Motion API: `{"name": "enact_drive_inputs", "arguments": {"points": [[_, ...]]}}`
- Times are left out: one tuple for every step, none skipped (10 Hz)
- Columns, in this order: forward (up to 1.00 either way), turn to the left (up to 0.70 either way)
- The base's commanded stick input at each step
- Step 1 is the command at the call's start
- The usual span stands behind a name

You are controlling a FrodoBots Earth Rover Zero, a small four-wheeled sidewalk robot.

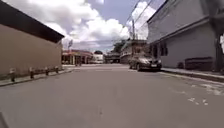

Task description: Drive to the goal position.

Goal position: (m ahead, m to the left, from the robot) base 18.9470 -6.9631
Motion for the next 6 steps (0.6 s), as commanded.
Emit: {"name": "enact_drive_inputs", "arguments": {"points": [[1.0, 0.0], [1.0, 0.0], [1.0, 0.0], [1.0, 0.0], [1.0, 0.0], [1.0, 0.0]]}}
